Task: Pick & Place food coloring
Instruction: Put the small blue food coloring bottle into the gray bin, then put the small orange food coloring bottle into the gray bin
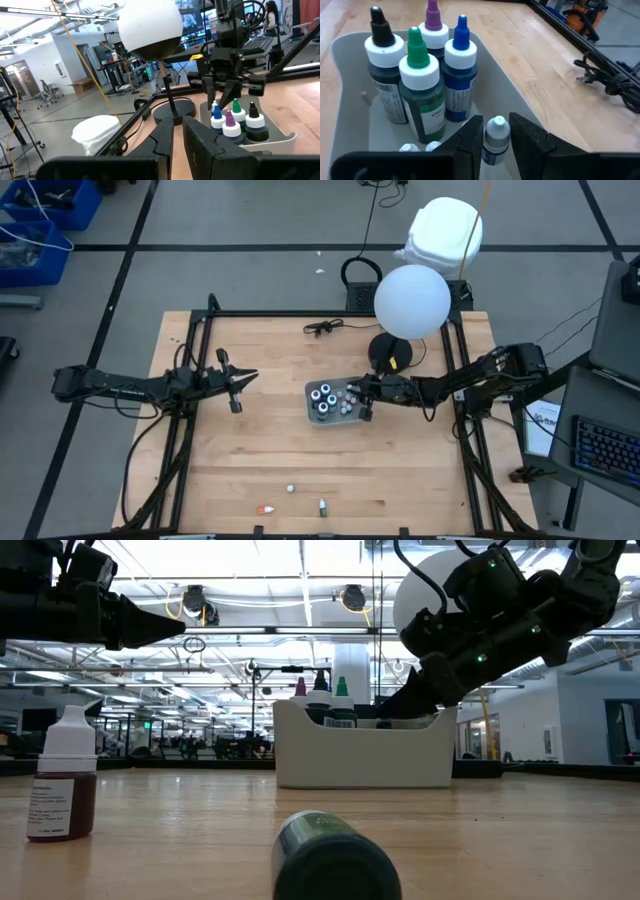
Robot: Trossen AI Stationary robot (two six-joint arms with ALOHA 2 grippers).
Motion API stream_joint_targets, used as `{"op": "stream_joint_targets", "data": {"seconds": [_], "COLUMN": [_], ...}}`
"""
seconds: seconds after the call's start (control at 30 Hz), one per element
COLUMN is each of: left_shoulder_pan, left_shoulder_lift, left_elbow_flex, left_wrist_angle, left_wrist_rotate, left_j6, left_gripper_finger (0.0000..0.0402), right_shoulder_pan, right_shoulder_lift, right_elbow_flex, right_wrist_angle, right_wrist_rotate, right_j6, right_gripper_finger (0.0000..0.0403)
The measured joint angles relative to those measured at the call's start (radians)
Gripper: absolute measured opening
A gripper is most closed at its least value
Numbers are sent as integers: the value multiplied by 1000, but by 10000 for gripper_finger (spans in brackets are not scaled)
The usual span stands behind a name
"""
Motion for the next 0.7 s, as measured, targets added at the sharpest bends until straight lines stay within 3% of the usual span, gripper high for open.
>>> {"op": "stream_joint_targets", "data": {"seconds": [0.4,0.7], "left_shoulder_pan": [0,0], "left_shoulder_lift": [0,0], "left_elbow_flex": [0,0], "left_wrist_angle": [-1,-7], "left_wrist_rotate": [0,0], "left_j6": [0,-13], "left_gripper_finger": [49,49], "right_shoulder_pan": [0,4], "right_shoulder_lift": [0,-92], "right_elbow_flex": [0,31], "right_wrist_angle": [3,-50], "right_wrist_rotate": [1,5], "right_j6": [-11,-102], "right_gripper_finger": [133,121]}}
